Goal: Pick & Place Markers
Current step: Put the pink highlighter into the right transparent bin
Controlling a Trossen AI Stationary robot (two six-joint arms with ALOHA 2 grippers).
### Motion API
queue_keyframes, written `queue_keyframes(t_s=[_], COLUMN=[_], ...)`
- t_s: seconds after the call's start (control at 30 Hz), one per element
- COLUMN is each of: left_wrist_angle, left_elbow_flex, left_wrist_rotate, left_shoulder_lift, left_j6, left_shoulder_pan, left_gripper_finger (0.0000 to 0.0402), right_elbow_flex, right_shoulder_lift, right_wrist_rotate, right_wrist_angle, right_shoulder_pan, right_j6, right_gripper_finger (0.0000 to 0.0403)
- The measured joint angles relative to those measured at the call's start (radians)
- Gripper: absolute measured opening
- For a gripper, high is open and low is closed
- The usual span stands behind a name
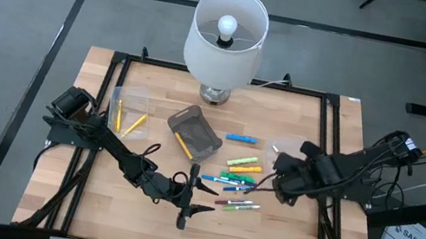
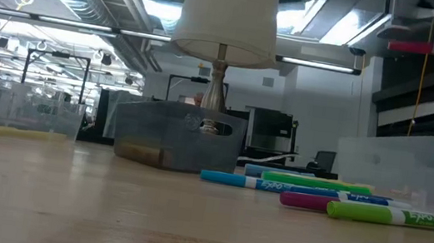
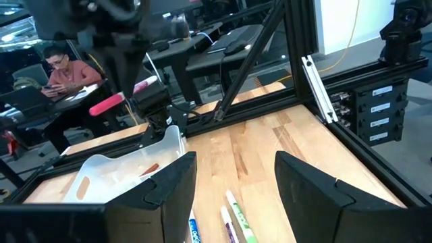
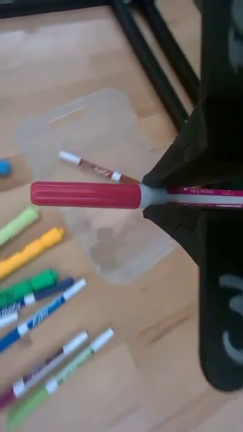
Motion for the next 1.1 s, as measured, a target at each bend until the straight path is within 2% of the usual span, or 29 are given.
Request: queue_keyframes(t_s=[0.4, 0.87, 1.1], left_wrist_angle=[0.0, 0.0, 0.0], left_elbow_flex=[0.0, 0.0, 0.0], left_wrist_rotate=[0.0, 0.001, 0.001], left_shoulder_lift=[0.0, 0.0, 0.0], left_j6=[0.0, 0.0, -0.004], left_shoulder_pan=[0.0, 0.0, 0.0], left_gripper_finger=[0.0196, 0.0196, 0.0196], right_elbow_flex=[-0.025, -0.025, -0.025], right_shoulder_lift=[-0.003, -0.003, -0.003], right_wrist_rotate=[0.001, 0.015, 0.045], right_wrist_angle=[0.0, 0.0, 0.0], right_shoulder_pan=[-0.12, -0.206, -0.208], right_j6=[0.163, 0.142, 0.138], right_gripper_finger=[0.0031, 0.0031, 0.0031])
